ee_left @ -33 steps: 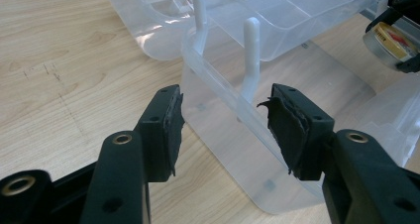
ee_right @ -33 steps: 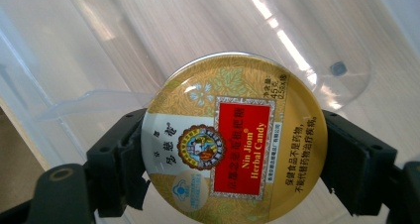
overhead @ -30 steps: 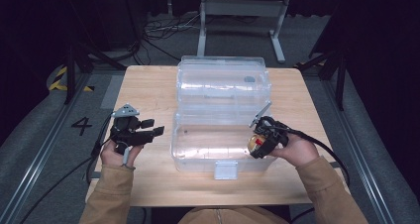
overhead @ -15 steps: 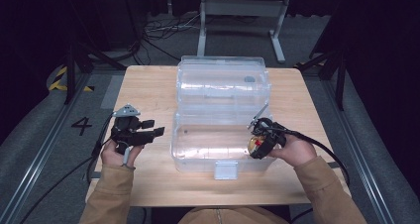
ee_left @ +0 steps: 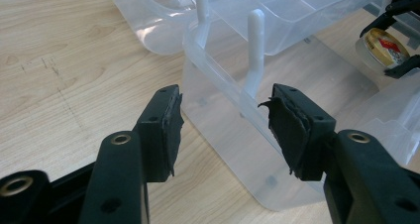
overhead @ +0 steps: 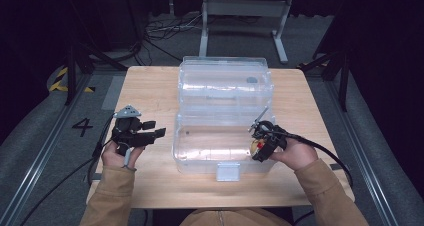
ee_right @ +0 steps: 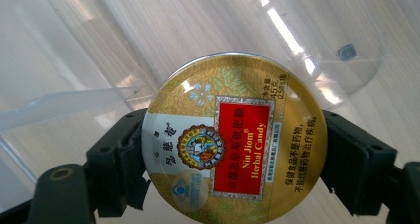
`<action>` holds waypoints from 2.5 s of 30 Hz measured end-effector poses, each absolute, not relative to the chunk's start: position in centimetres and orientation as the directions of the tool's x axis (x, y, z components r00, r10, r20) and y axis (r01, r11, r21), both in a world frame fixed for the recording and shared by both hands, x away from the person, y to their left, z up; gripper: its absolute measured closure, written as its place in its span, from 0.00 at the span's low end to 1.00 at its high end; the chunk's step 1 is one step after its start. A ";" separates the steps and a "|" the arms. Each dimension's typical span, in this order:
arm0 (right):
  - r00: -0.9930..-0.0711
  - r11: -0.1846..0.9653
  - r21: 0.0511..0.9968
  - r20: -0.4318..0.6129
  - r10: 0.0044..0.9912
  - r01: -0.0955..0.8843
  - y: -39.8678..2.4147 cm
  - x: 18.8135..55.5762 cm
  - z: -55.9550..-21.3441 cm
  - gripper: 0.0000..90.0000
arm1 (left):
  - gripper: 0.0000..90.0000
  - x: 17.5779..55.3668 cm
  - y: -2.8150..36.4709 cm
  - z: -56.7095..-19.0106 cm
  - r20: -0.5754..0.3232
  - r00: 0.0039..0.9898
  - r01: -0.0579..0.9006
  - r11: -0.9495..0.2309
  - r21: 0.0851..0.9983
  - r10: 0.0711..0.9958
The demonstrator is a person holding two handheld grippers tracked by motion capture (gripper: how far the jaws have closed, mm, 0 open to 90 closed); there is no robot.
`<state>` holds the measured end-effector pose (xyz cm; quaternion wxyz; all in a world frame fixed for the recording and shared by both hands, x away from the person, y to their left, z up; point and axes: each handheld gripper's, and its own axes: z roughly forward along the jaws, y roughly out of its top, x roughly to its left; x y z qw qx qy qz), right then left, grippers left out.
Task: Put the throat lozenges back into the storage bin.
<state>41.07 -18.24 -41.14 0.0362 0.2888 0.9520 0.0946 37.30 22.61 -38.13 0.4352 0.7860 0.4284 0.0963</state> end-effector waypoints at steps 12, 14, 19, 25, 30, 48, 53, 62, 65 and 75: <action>-0.791 0.777 0.197 -0.008 0.611 0.598 -17.9 41.0 -41.4 0.22 | 0.52 37.3 22.6 -38.1 -0.221 0.614 0.590 -0.254 0.767 0.758; -0.780 0.765 0.194 0.004 0.625 0.614 -17.9 41.0 -41.5 0.22 | 0.52 37.3 22.7 -38.1 -0.220 0.615 0.588 -0.255 0.768 0.757; -0.767 0.752 0.187 0.014 0.642 0.633 -17.9 41.0 -41.5 0.22 | 0.52 37.3 22.7 -38.1 -0.217 0.618 0.586 -0.258 0.768 0.756; -0.762 0.746 0.186 0.016 0.648 0.639 -17.8 41.0 -41.5 0.22 | 0.52 37.3 22.7 -38.1 -0.216 0.618 0.586 -0.259 0.768 0.756; -0.759 0.744 0.189 0.016 0.650 0.641 -17.8 40.9 -41.5 0.22 | 0.52 37.3 22.7 -38.1 -0.216 0.616 0.585 -0.257 0.769 0.757; -0.761 0.745 0.192 0.022 0.648 0.639 -17.9 40.9 -41.5 0.18 | 0.52 37.2 22.7 -38.1 -0.218 0.613 0.587 -0.254 0.768 0.759; -0.759 0.741 0.194 0.030 0.650 0.643 -17.9 41.0 -41.4 0.15 | 0.52 37.3 22.8 -38.1 -0.215 0.615 0.585 -0.257 0.770 0.758; -0.765 0.745 0.214 0.015 0.644 0.631 -18.2 40.8 -41.0 0.16 | 0.52 37.3 22.8 -38.1 -0.215 0.617 0.582 -0.255 0.772 0.757; -0.763 0.738 0.232 0.026 0.646 0.634 -18.4 40.7 -40.5 0.17 | 0.52 37.3 22.8 -38.0 -0.220 0.614 0.582 -0.246 0.775 0.758; -0.777 0.709 0.382 0.040 0.628 0.592 -20.2 40.0 -38.0 0.23 | 0.52 37.6 22.5 -37.9 -0.225 0.628 0.571 -0.244 0.784 0.745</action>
